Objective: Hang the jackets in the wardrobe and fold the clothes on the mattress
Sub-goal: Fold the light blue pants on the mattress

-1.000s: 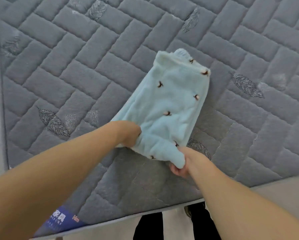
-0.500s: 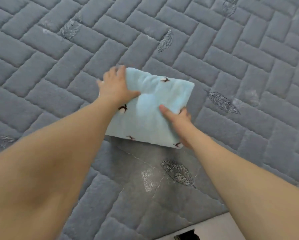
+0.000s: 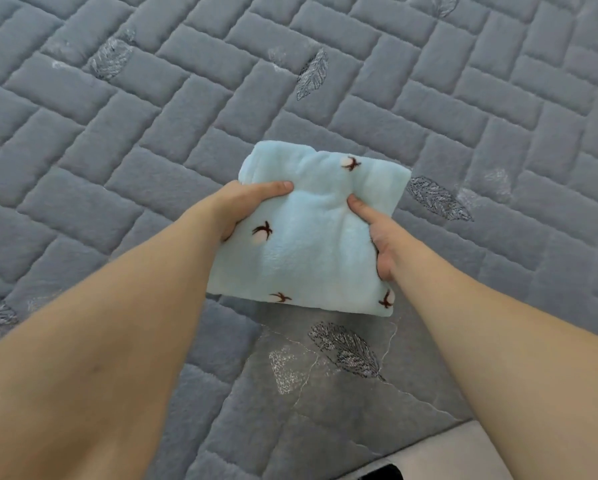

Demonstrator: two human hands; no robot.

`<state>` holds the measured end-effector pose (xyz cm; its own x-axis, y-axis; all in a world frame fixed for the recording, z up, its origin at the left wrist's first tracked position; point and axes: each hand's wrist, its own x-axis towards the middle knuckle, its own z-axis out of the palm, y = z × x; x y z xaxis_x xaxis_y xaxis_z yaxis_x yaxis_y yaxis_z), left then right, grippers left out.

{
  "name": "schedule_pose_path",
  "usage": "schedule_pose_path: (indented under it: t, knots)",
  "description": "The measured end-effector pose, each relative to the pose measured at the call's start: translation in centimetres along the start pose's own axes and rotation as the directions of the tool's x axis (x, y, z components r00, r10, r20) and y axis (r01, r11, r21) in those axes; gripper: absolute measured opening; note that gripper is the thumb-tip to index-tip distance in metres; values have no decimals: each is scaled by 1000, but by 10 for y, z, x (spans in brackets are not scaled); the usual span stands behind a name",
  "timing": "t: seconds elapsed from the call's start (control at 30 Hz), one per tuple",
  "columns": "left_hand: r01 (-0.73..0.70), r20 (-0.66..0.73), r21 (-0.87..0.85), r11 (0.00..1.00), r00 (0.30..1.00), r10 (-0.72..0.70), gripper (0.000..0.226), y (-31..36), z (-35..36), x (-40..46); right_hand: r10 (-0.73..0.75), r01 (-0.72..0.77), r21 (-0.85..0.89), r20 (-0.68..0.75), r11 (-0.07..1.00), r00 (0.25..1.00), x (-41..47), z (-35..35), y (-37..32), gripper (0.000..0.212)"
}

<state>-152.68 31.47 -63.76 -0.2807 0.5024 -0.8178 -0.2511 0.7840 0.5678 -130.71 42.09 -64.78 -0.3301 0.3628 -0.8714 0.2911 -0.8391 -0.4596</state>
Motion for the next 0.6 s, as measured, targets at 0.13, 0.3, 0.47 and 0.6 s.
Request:
schedule_pose_path:
  t: [0.13,0.3,0.47,0.6]
  knots:
    - [21,13,18,1000,1000,-21,88,37,67,-43,-7,15,71,-107,997,994,-64,-60,-17,53]
    - [-37,100,66,997,995,30,63,104,169,-118,-109,152,143,-271,978,956,-182,-146,-43,73]
    - [-165,175,164,973,975,136,65,166,275,-213,-191,306,276,-377,911,906,-307,-223,-56,62]
    - [-303,275,265,916,934,229,64,213,374,-301,-232,411,366,-444,835,866,-416,-298,-56,57]
